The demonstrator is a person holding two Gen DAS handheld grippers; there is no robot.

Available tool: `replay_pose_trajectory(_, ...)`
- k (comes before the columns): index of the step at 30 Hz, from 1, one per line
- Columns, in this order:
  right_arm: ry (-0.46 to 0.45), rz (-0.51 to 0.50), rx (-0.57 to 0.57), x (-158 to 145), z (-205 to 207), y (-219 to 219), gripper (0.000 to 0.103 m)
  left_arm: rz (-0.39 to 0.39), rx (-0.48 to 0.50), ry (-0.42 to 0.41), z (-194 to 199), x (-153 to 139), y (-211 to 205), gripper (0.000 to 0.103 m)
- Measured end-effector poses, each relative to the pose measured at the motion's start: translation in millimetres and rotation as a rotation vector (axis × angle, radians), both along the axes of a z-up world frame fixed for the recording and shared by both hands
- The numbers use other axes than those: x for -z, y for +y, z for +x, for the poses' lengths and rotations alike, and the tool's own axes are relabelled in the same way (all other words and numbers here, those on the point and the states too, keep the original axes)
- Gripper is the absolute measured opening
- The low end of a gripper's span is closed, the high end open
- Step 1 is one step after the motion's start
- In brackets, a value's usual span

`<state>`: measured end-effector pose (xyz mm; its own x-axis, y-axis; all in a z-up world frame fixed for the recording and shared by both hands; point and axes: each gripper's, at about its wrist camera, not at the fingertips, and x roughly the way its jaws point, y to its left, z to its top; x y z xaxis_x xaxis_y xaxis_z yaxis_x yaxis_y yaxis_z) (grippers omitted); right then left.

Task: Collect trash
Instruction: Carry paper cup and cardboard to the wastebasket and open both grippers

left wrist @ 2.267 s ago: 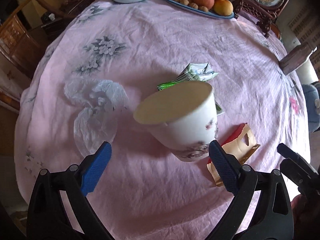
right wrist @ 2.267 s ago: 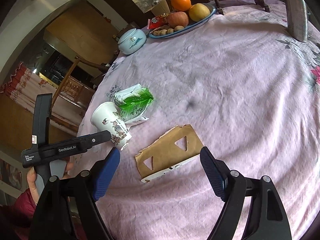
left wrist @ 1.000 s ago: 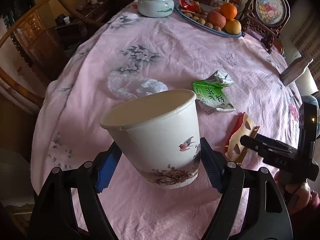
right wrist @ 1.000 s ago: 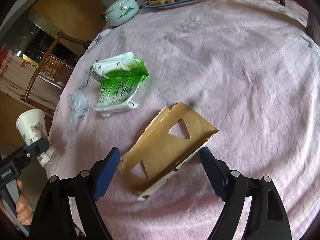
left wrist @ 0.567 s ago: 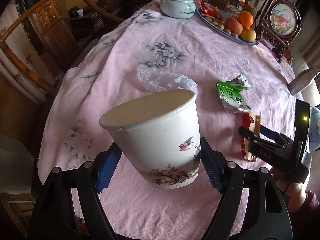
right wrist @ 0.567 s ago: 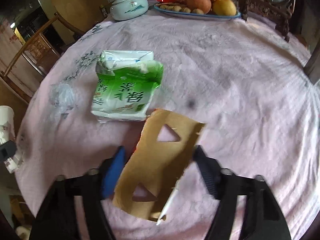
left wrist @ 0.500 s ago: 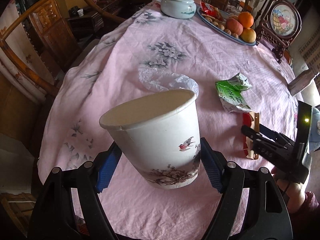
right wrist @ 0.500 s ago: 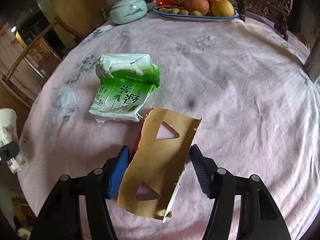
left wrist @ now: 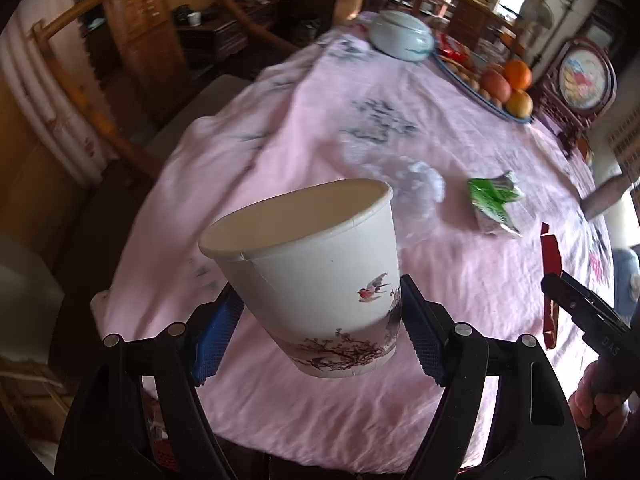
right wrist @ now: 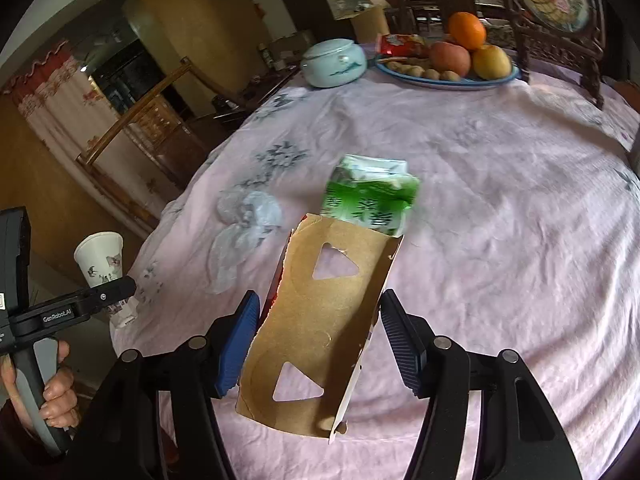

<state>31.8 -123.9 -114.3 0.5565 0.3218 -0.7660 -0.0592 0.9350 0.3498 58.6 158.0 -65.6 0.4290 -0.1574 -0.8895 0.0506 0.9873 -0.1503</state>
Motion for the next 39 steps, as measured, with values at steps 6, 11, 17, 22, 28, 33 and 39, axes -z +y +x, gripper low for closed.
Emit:
replay_pose_trajectory(6,0.005,0.017,-0.184,-9,12,63,0.062,0.008,-0.212,0.025,-39,7,73,0.075)
replay_pose_trajectory(11,0.012,0.026,-0.349,-14,16,123,0.062,0.015,-0.439,0.08,-95,22,144,0.075)
replay_pose_trajectory(17,0.022,0.036,-0.54,-18,13,196,0.062,0.015,-0.671,0.155,-172,43,209,0.075)
replay_pose_trajectory(22,0.026,0.031,-0.666,-23,1,247,0.062,-0.016,-0.784,0.199,-211,58,238,0.076)
replay_pose_trajectory(28,0.015,0.01,-0.757,-34,-18,284,0.062,-0.081,-0.881,0.237,-233,69,264,0.081)
replay_pose_trajectory(33,0.038,0.005,-0.788,-32,-22,299,0.062,-0.085,-0.925,0.25,-239,71,273,0.087)
replay_pose_trajectory(39,0.065,0.009,-0.859,-22,-30,321,0.062,-0.073,-0.958,0.259,-250,69,278,0.087)
